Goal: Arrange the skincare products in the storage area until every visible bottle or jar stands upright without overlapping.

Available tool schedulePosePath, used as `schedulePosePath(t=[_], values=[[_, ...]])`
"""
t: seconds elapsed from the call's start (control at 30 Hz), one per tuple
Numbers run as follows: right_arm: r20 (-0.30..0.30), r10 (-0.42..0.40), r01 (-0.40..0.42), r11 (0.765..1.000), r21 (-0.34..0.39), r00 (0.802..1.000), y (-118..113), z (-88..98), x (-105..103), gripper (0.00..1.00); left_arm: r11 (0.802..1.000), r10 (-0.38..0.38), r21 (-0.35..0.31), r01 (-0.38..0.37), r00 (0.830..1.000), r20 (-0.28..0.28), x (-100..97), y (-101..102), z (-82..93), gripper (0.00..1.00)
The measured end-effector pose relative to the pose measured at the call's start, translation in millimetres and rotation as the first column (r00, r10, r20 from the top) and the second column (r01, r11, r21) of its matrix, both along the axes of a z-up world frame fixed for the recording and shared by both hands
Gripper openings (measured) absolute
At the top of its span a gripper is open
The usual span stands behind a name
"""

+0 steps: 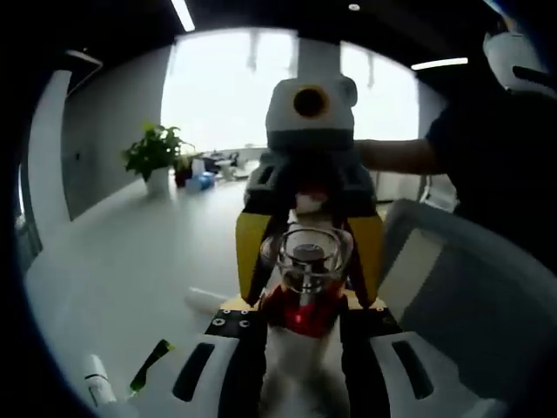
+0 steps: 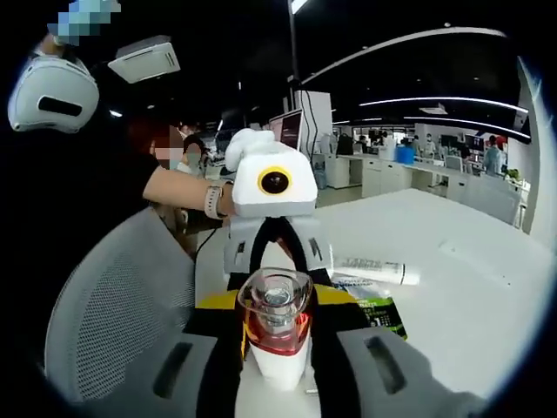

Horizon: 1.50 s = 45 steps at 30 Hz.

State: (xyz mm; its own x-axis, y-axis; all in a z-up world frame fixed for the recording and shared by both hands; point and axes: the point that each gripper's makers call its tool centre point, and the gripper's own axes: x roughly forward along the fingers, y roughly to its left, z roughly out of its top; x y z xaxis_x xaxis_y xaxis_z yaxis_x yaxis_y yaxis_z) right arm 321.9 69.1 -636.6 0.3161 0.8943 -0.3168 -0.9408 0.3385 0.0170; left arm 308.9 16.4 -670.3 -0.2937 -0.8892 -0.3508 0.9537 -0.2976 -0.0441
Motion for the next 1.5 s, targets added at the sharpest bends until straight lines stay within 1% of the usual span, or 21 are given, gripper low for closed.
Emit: schedulePosePath(t=[0.13, 0.27, 0.37, 0.4, 0.47, 0.57, 0.6, 0.63, 0.7, 0.73, 0.77, 0.8, 0.83, 0.87, 0.93, 1.07, 1.2, 1.33, 1.4, 1.43, 1.5], values=[[-0.014, -0.001, 0.001, 0.999, 0.033, 1.0, -2.5, 0.0, 2.8, 0.29, 1.0, -0.003, -0.005, 0.003, 1.0, -0.006, 1.7, -0.8, 0.3, 0.28], [0.003, -0.001, 0.001, 0.999, 0.032, 1.0, -0.3, 0.7, 0.5, 0.29, 1.0, 0.008, -0.004, -0.008, 1.0, -0.002, 0.6, -0.3, 0.4, 0.28], [-0.004, -0.022, 0.022, 0.999, 0.035, 1.0, 0.7, 1.0, -0.1, 0.3, 1.0, 0.026, 0.007, -0.027, 0.999, 0.021, -0.5, -0.2, 0.0, 0.27], [-0.027, -0.058, 0.059, 0.997, 0.047, 0.998, 0.4, 1.7, 2.1, 0.3, 0.999, 0.041, 0.007, -0.041, 0.999, 0.019, 0.4, -0.5, -0.2, 0.27], [-0.021, -0.084, 0.084, 0.996, 0.039, 0.996, 0.4, 1.7, 3.8, 0.3, 0.997, 0.076, 0.001, -0.076, 0.997, 0.014, 2.2, -1.1, -0.1, 0.27], [-0.057, -0.144, 0.146, 0.989, 0.035, 0.988, -1.9, -0.3, 4.4, 0.3, 0.993, 0.117, -0.013, -0.117, 0.993, 0.003, 2.6, -0.8, -0.5, 0.27], [-0.034, -0.175, 0.176, 0.984, 0.023, 0.984, -3.9, 0.5, 6.5, 0.31, 0.99, 0.142, -0.019, -0.142, 0.99, 0.002, 4.2, -0.9, -0.5, 0.27], [-0.031, -0.2, 0.2, 0.98, 0.014, 0.979, -6.0, 0.2, 7.5, 0.32, 0.984, 0.179, -0.027, -0.179, 0.984, -0.002, 6.4, -1.4, -0.3, 0.27], [-0.012, -0.219, 0.22, 0.976, 0.005, 0.976, -6.5, 0.3, 5.0, 0.32, 0.978, 0.205, -0.041, -0.205, 0.979, 0.003, 4.7, -1.1, -0.5, 0.27], [-0.019, -0.244, 0.244, 0.97, 0.007, 0.97, -8.1, 0.0, 6.1, 0.3, 0.975, 0.218, -0.045, -0.218, 0.976, -0.004, 5.0, -0.9, -0.3, 0.27], [-0.023, -0.313, 0.313, 0.95, 0.016, 0.95, -15.2, -0.1, 12.7, 0.28, 0.973, 0.226, -0.051, -0.225, 0.974, 0.001, 3.2, -2.0, -0.6, 0.27], [-0.038, -0.29, 0.291, 0.956, 0.024, 0.956, -12.2, -0.7, 9.1, 0.29, 0.971, 0.234, -0.046, -0.234, 0.972, -0.003, 2.7, -2.0, -0.9, 0.27], [-0.03, -0.295, 0.296, 0.955, 0.028, 0.955, -13.4, 0.1, 9.8, 0.29, 0.968, 0.247, -0.047, -0.247, 0.969, 0.004, 2.8, -2.3, -0.7, 0.27], [-0.046, -0.321, 0.323, 0.946, 0.033, 0.946, -14.2, 0.2, 11.3, 0.29, 0.965, 0.26, -0.046, -0.259, 0.966, 0.004, 4.1, -3.2, -0.5, 0.27], [-0.036, -0.34, 0.341, 0.94, 0.024, 0.94, -13.9, 0.3, 11.3, 0.3, 0.96, 0.276, -0.047, -0.276, 0.961, 0.003, 5.3, -3.6, -0.6, 0.27], [-0.032, -0.404, 0.404, 0.915, 0.001, 0.914, -15.4, -0.2, 12.3, 0.3, 0.948, 0.316, -0.048, -0.316, 0.949, 0.005, 6.6, -4.1, -0.5, 0.27], [-0.028, -0.459, 0.459, 0.888, 0.001, 0.888, -18.2, -0.2, 13.3, 0.31, 0.925, 0.376, -0.054, -0.376, 0.926, 0.001, 10.0, -4.2, -0.3, 0.27], [-0.041, -0.522, 0.523, 0.852, 0.008, 0.852, -22.8, -0.5, 13.8, 0.31, 0.892, 0.449, -0.061, -0.448, 0.894, -0.001, 14.6, -3.6, 0.2, 0.27], [-0.042, -0.537, 0.538, 0.843, 0.007, 0.843, -23.2, -0.2, 12.8, 0.31, 0.885, 0.463, -0.062, -0.462, 0.886, 0.002, 15.7, -3.8, 0.1, 0.27], [-0.034, -0.557, 0.558, 0.83, 0.007, 0.83, -23.8, 0.6, 12.0, 0.31, 0.87, 0.49, -0.062, -0.489, 0.872, 0.003, 17.1, -3.6, 0.3, 0.27], [-0.026, -0.574, 0.574, 0.819, 0.008, 0.818, -23.8, 0.9, 10.2, 0.31, 0.866, 0.496, -0.065, -0.495, 0.868, 0.005, 16.9, -3.5, 0.1, 0.27]])
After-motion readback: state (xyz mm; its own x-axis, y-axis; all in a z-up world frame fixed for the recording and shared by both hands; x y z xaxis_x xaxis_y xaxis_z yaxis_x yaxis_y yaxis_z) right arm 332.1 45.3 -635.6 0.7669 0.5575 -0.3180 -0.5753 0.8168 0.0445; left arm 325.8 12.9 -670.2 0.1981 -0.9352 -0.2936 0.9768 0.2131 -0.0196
